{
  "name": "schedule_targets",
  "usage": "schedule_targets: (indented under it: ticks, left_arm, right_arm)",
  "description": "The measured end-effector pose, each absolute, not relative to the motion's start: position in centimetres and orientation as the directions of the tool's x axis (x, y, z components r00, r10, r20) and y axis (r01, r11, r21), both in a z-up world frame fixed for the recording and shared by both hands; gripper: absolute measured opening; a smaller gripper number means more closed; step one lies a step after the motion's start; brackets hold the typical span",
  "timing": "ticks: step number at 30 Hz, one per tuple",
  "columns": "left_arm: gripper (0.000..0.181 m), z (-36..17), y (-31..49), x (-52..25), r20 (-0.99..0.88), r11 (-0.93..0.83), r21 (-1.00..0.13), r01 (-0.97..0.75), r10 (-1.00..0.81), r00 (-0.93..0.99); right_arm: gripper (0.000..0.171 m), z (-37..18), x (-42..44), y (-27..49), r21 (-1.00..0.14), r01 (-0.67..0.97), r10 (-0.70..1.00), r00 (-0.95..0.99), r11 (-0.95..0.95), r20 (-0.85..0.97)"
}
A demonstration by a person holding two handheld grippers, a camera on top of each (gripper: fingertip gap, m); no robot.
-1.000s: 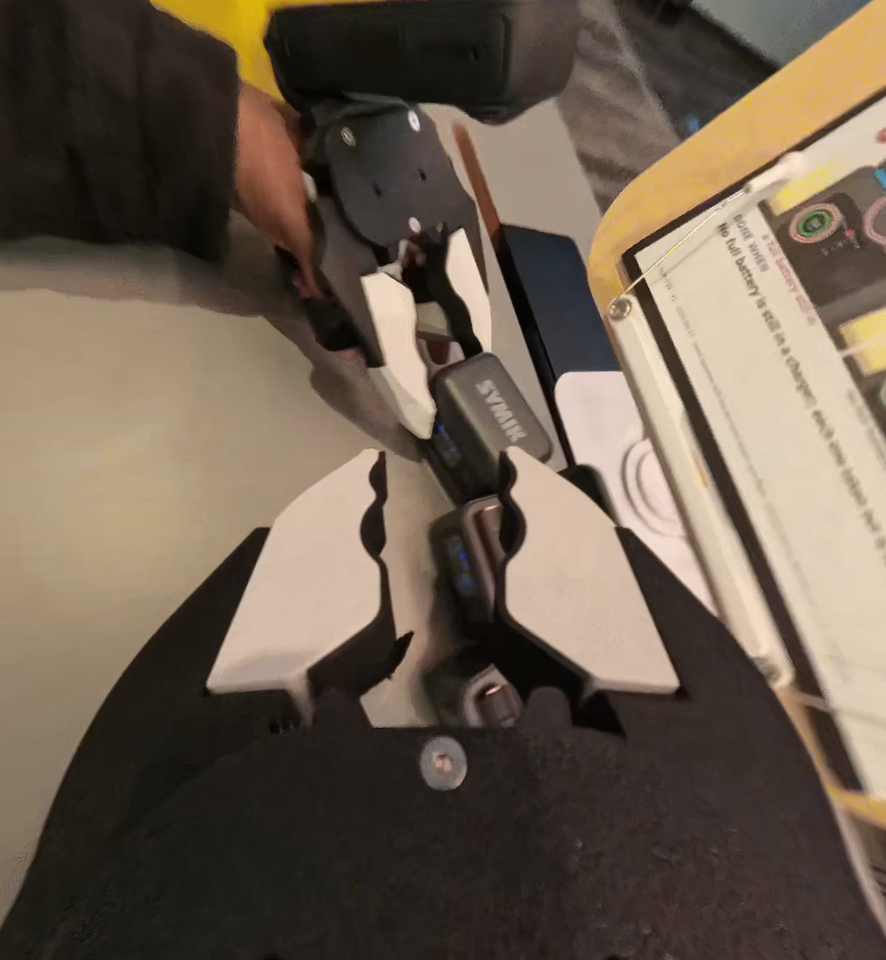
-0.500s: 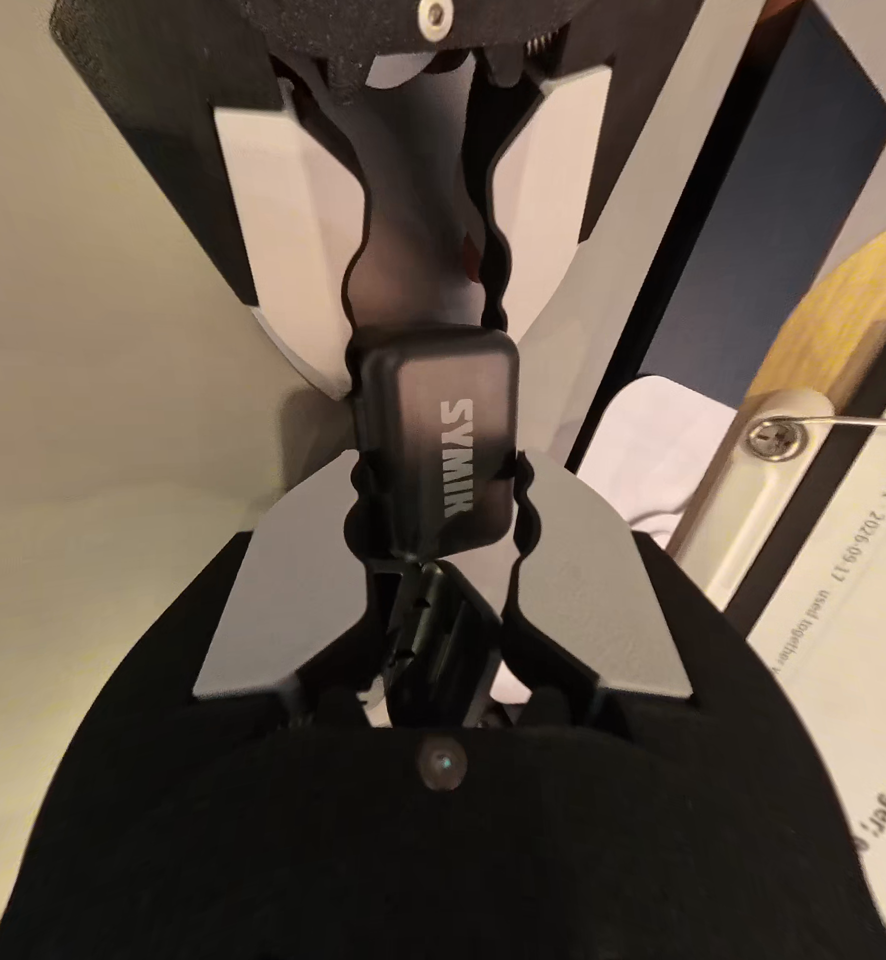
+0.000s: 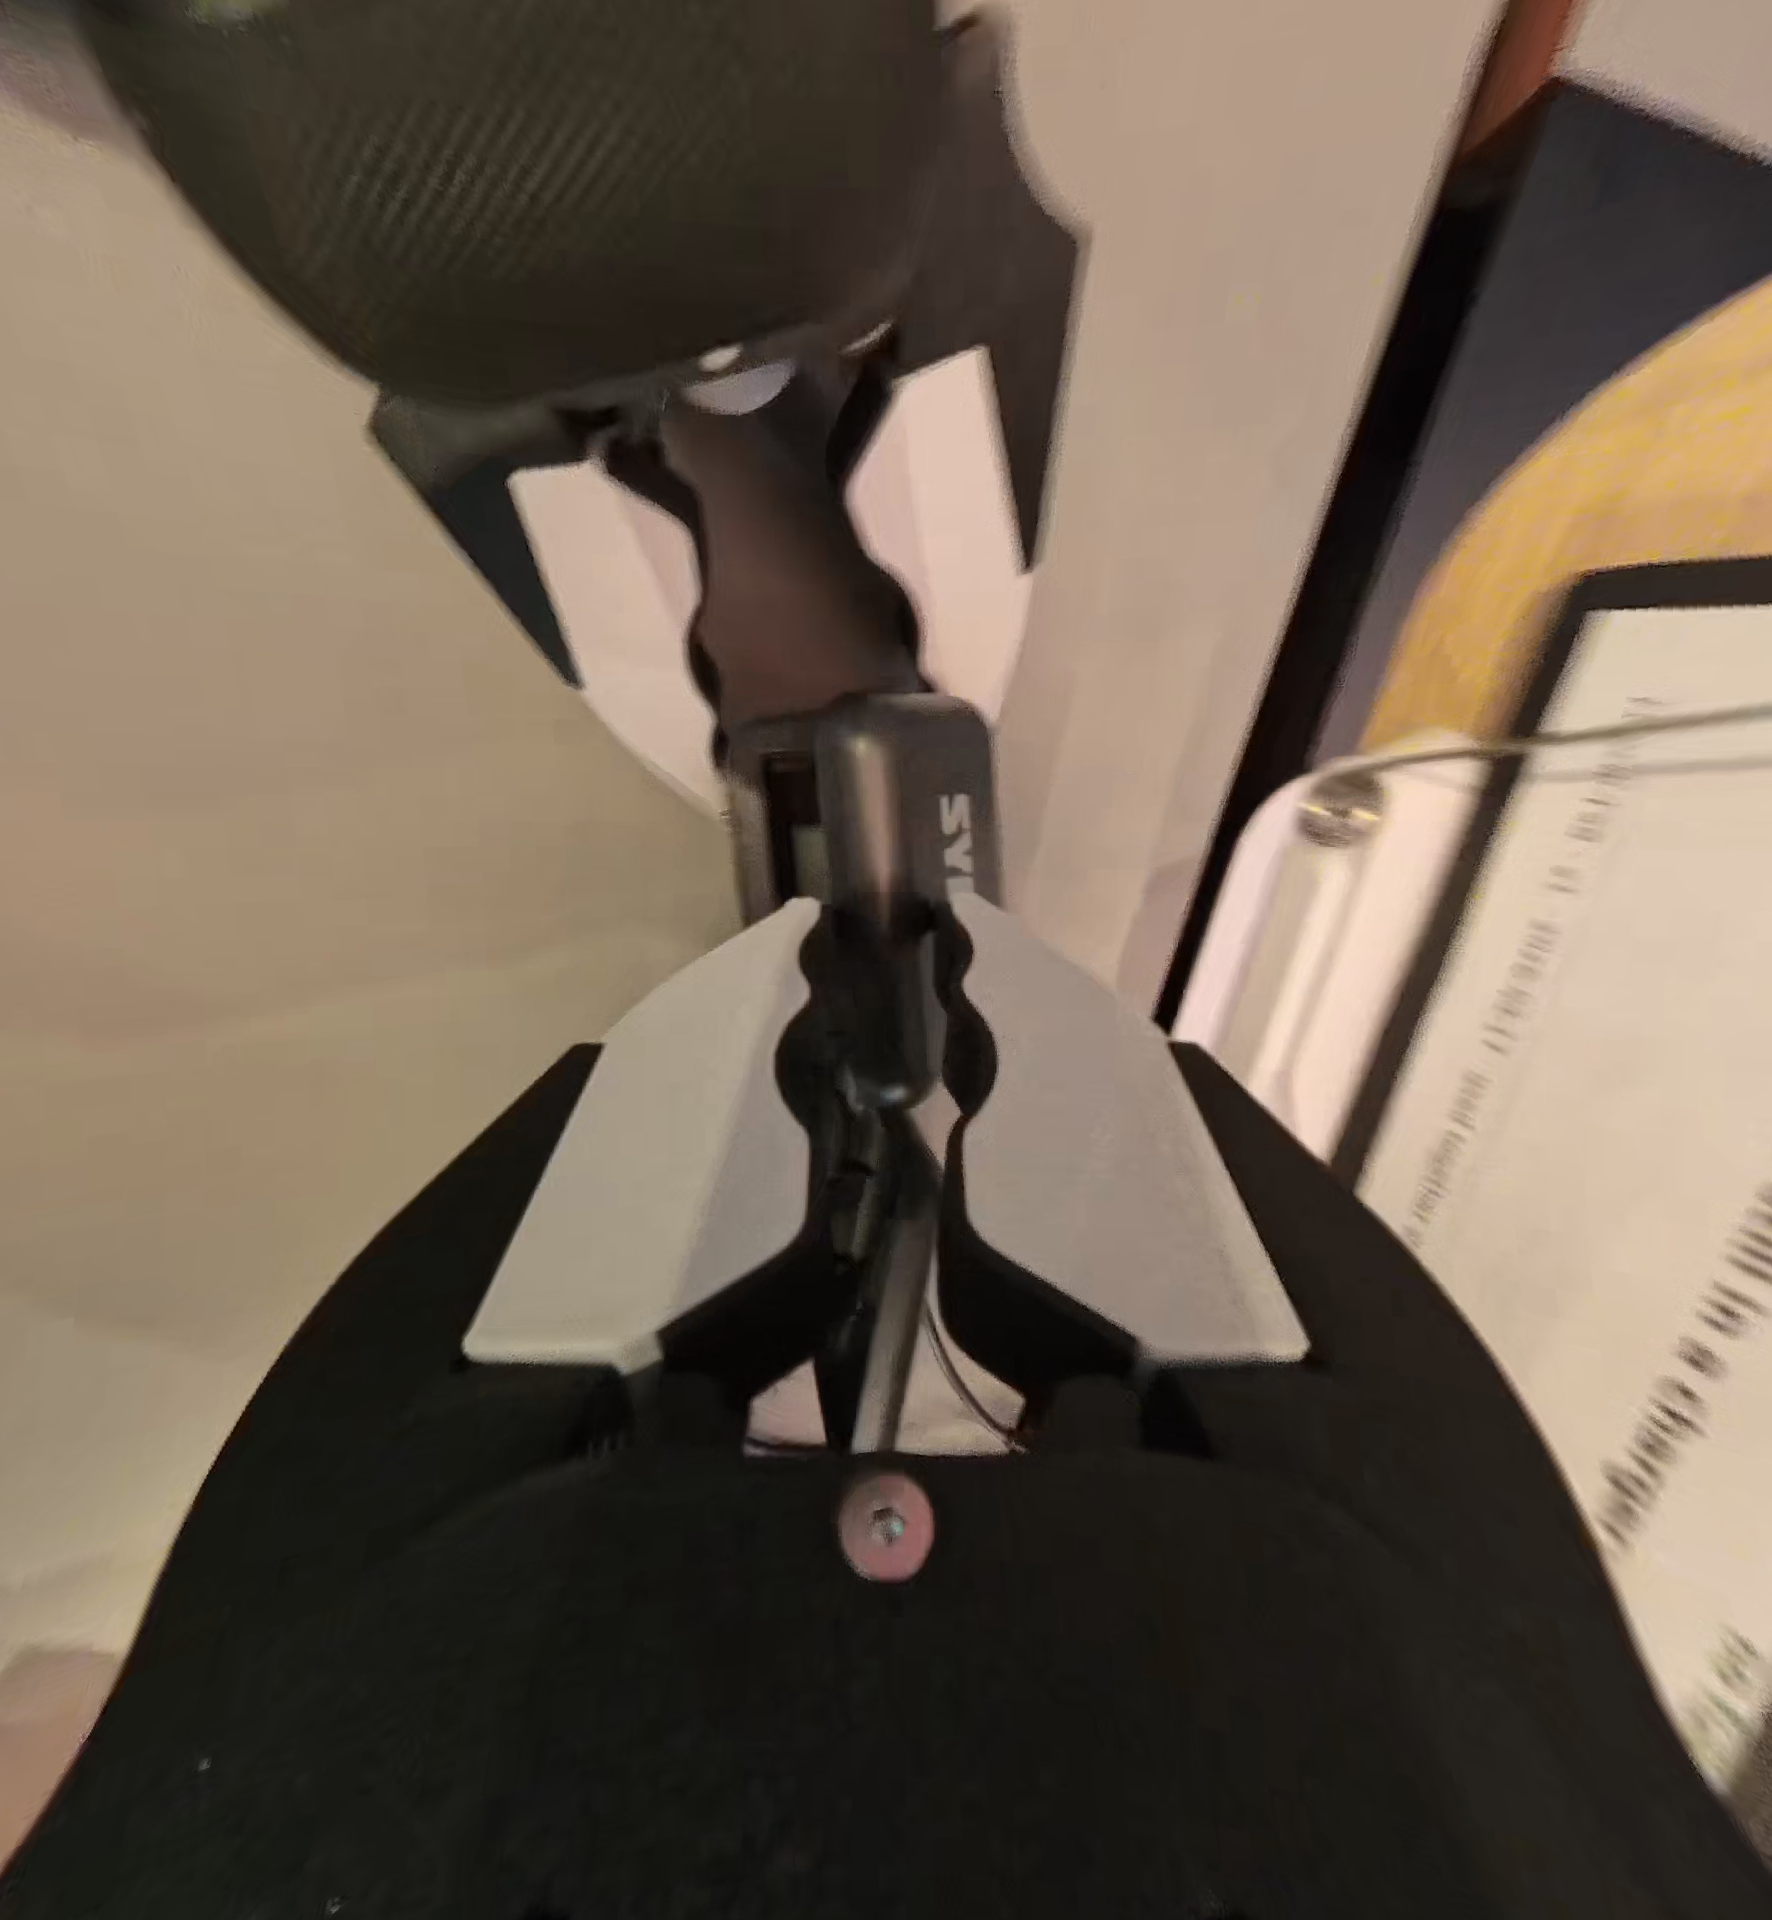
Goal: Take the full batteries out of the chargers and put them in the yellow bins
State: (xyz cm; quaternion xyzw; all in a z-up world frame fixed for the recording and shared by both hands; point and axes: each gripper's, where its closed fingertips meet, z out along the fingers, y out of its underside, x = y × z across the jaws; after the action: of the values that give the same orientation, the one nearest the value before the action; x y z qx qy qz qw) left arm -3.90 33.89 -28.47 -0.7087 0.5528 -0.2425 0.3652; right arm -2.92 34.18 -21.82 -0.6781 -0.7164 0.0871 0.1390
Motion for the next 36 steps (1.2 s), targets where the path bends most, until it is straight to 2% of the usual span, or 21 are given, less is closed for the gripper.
schedule_targets:
  ticks: [2, 4, 8, 12, 15, 19, 22, 25, 29, 32, 36]
  left_arm:
    - [0.056, -28.5, 33.6, -3.7, -0.079, -0.097, -0.785, -0.611, -0.964, 0.253]
    - [0.056, -28.5, 33.5, -3.7, -0.081, -0.09, -0.786, -0.612, -0.966, 0.245]
    - [0.056, -28.5, 33.4, -3.7, -0.069, -0.1, -0.786, -0.611, -0.967, 0.247]
    - [0.056, -28.5, 33.4, -3.7, -0.07, -0.103, -0.787, -0.609, -0.965, 0.254]
    - [0.055, -28.2, 33.5, -4.0, -0.069, -0.112, -0.794, -0.598, -0.96, 0.272]
    - [0.061, -26.7, 33.8, -5.3, -0.038, -0.154, -0.829, -0.538, -0.944, 0.329]
    - [0.061, -25.0, 34.0, -6.6, -0.086, -0.152, -0.841, -0.52, -0.91, 0.405]
    - [0.047, -20.7, 33.5, -7.3, -0.156, -0.118, -0.882, -0.456, -0.841, 0.518]
    - [0.025, -13.9, 30.6, -9.3, -0.281, -0.001, -0.911, -0.412, -0.73, 0.623]
    - [0.001, -9.4, 27.6, -12.5, -0.291, 0.036, -0.932, -0.361, -0.669, 0.684]
    - [0.0, -6.6, 24.1, -19.5, -0.374, 0.048, -0.903, -0.428, -0.578, 0.725]
  right_arm:
    - [0.013, -21.1, -2.5, 35.3, -0.299, 0.952, 0.988, -0.012, 0.059, 0.156]
    - [0.013, -21.3, -2.0, 36.8, -0.233, 0.969, 0.954, -0.011, 0.084, 0.301]
    - [0.023, -20.9, -2.0, 38.3, -0.199, 0.97, 0.85, -0.013, 0.138, 0.526]
    - [0.022, -19.4, -1.8, 37.6, -0.258, 0.96, 0.804, 0.07, 0.106, 0.591]
    - [0.026, -15.6, -1.4, 35.4, -0.409, 0.911, 0.773, 0.218, 0.058, 0.596]
    - [0.026, -10.3, 0.5, 29.1, -0.713, 0.701, 0.735, 0.495, -0.023, 0.463]
    - [0.026, -9.8, 4.2, 24.6, -0.84, 0.529, 0.645, 0.685, -0.121, 0.338]
    - [0.016, -12.6, 8.0, 20.8, -0.895, 0.384, 0.546, 0.812, -0.229, 0.209]
    - [0.0, -16.7, 11.3, 17.2, -0.926, 0.229, 0.451, 0.89, -0.3, 0.074]
    - [0.0, -18.0, 13.3, 16.2, -0.947, 0.143, 0.397, 0.917, -0.287, 0.019]
    - [0.0, -17.9, 15.2, 15.9, -0.961, 0.049, 0.364, 0.93, -0.272, -0.055]
